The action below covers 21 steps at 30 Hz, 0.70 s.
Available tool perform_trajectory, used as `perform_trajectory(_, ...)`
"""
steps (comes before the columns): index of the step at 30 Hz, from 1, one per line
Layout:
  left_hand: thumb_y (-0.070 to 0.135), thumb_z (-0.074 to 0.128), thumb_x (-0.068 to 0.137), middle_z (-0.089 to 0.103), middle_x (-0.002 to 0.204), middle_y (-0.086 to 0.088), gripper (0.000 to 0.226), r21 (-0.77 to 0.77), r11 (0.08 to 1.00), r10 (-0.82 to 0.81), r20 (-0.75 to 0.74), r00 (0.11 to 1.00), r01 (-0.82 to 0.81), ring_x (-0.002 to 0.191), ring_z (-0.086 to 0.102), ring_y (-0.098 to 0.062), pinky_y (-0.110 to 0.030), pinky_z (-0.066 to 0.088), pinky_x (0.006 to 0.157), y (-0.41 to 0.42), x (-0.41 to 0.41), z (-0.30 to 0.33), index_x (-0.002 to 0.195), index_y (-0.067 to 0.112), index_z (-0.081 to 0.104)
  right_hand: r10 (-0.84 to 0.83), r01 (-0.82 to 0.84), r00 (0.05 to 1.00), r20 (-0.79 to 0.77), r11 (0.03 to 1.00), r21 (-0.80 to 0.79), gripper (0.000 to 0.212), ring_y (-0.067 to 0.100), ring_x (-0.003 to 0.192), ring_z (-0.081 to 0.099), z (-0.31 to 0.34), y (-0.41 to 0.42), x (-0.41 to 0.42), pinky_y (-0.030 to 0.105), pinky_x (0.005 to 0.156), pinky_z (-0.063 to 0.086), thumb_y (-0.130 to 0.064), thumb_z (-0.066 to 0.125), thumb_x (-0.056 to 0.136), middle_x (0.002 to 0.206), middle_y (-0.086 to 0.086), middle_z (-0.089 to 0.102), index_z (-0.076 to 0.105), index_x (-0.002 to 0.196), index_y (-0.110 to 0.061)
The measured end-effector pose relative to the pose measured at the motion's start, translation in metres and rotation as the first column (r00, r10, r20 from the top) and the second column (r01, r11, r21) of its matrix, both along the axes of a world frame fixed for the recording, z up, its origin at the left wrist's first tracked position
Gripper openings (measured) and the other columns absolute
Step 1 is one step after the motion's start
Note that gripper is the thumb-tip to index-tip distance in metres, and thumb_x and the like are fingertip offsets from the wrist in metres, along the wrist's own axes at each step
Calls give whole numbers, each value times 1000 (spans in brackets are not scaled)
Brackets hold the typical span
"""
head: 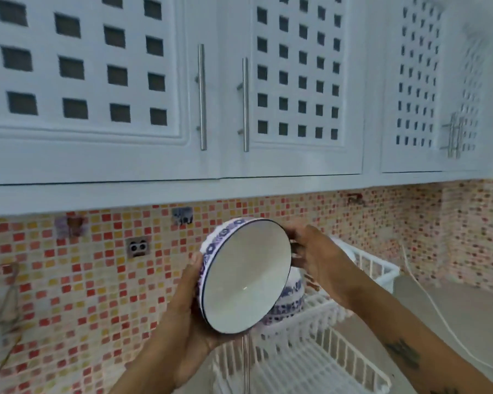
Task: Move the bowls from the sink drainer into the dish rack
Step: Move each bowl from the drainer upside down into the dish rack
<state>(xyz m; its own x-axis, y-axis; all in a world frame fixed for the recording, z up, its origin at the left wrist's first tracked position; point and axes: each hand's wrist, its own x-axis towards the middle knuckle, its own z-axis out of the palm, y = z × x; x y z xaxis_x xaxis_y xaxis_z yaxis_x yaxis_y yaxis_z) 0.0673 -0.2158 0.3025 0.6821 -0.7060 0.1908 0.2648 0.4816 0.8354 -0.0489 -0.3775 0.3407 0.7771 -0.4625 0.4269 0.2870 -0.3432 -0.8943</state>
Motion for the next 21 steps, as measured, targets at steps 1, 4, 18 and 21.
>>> perform_trajectory(1, 62, 55, 81, 80, 88, 2, 43, 48, 999, -21, 137, 990, 14, 73, 77, -15, -32, 61, 60, -10, -4, 2, 105, 29, 68, -26, 26, 1000, -8, 999, -31, 47, 14, 105, 66, 6, -14, -7, 33, 95, 51, -58, 40, 80, 110, -8, 72, 69, 106, -30)
perform_trajectory(4, 66, 79, 51, 72, 110, 5, 76, 103, 956, 183, 526, 830, -275, 86, 74, -10, -25, 60, 67, -39, -14, 4, 117, 37, 53, -94, 80, 992, -81, 984, -162, 54, 12, 116, 59, 16, -48, -23, 42, 108, 39, -72, 32, 80, 124, -9, 66, 66, 104, -38)
perform_trajectory(18, 45, 91, 51, 42, 129, 0, 89, 106, 696, 298, 857, 420, -711, 103, 49, -11, -4, 39, 64, -147, 1, -24, 120, 29, 37, -152, 141, 964, -220, 988, -62, 44, 15, 91, 68, -27, -111, 41, 43, 92, 54, -63, 59, 71, 98, -7, 71, 67, 95, -29)
perform_trajectory(21, 43, 92, 51, 40, 129, 0, 89, 107, 664, 289, 876, 386, -740, 101, 47, -10, -2, 38, 61, -152, 0, -28, 119, 27, 36, -148, 143, 965, -216, 989, -38, 68, 18, 96, 66, -37, -120, 52, 45, 92, 53, -67, 55, 61, 109, -2, 69, 63, 113, -23)
